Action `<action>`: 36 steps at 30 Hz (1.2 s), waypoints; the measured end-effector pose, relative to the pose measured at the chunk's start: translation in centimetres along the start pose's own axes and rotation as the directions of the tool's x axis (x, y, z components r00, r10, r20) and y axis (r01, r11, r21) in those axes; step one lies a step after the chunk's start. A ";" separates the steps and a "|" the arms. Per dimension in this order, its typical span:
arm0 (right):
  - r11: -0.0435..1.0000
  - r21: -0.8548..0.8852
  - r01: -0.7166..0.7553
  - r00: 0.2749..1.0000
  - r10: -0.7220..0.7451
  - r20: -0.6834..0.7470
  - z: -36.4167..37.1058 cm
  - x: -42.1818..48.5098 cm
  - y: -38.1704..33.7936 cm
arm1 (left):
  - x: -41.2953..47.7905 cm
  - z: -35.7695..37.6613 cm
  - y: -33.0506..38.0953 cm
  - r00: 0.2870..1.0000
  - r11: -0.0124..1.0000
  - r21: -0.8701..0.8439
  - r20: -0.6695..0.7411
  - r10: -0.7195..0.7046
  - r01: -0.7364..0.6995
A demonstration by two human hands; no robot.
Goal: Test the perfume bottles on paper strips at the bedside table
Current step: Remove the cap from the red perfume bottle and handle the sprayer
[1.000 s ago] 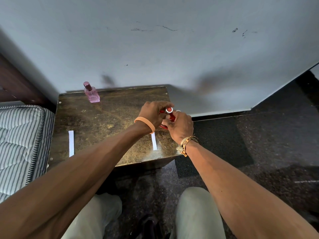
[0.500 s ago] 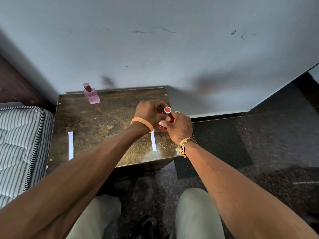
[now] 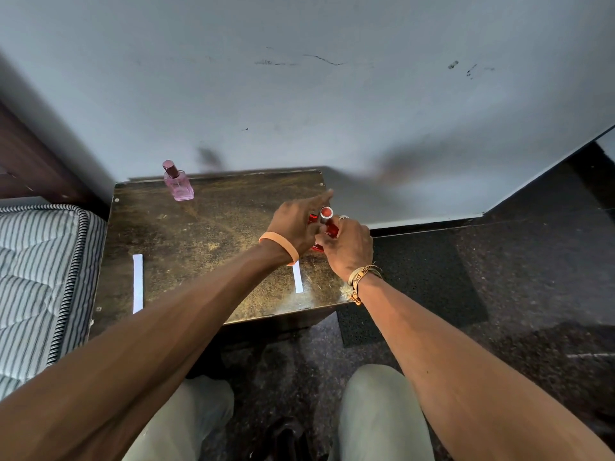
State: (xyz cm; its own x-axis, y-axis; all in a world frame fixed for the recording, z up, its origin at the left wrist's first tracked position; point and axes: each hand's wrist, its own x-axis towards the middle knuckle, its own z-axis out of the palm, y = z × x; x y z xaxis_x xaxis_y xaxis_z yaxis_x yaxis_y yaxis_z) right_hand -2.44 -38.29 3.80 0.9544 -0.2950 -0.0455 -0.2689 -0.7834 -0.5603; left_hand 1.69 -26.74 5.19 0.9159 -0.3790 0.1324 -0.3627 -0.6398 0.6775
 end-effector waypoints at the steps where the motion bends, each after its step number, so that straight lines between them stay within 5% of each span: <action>1: 1.000 0.001 -0.002 1.000 0.002 -0.001 0.0 0.0 0.0 | 0.0 0.0 -0.1 1.000 1.000 0.005 0.011 0.003 -0.003; 6: 1.000 -0.003 0.011 1.000 -0.011 0.011 0.0 -0.1 0.0 | 0.2 -0.3 -1.0 0.993 0.995 -0.070 -0.091 -0.078 0.072; 11: 1.000 -0.004 -0.001 1.000 0.001 0.010 0.0 0.0 0.0 | 0.4 -0.2 -0.3 0.998 1.000 -0.011 0.062 -0.003 0.003; 17: 1.000 0.002 -0.001 1.000 0.001 0.008 0.0 -0.2 0.0 | 0.1 -0.2 -0.4 0.999 1.000 0.012 -0.032 -0.004 0.004; 22: 1.000 0.016 -0.021 1.000 0.021 -0.003 0.1 -0.2 0.0 | 0.2 0.4 -0.1 0.999 1.000 0.018 0.034 0.021 -0.022; 29: 1.000 0.008 0.005 1.000 -0.005 0.002 -0.2 -0.1 -0.2 | 0.4 0.3 -0.2 0.989 0.994 -0.037 -0.102 -0.104 0.100; 36: 1.000 0.014 -0.014 1.000 0.014 0.015 -0.1 -0.2 -0.1 | 0.3 -0.4 -0.7 0.999 1.000 0.007 0.041 0.027 -0.027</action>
State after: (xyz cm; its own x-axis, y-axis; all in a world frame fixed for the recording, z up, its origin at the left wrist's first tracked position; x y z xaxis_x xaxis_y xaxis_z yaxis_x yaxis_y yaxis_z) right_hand -2.66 -38.18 3.93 0.9524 -0.2977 -0.0659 -0.2807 -0.7714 -0.5711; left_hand 2.25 -26.17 5.05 0.8980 -0.4231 0.1209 -0.3887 -0.6340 0.6685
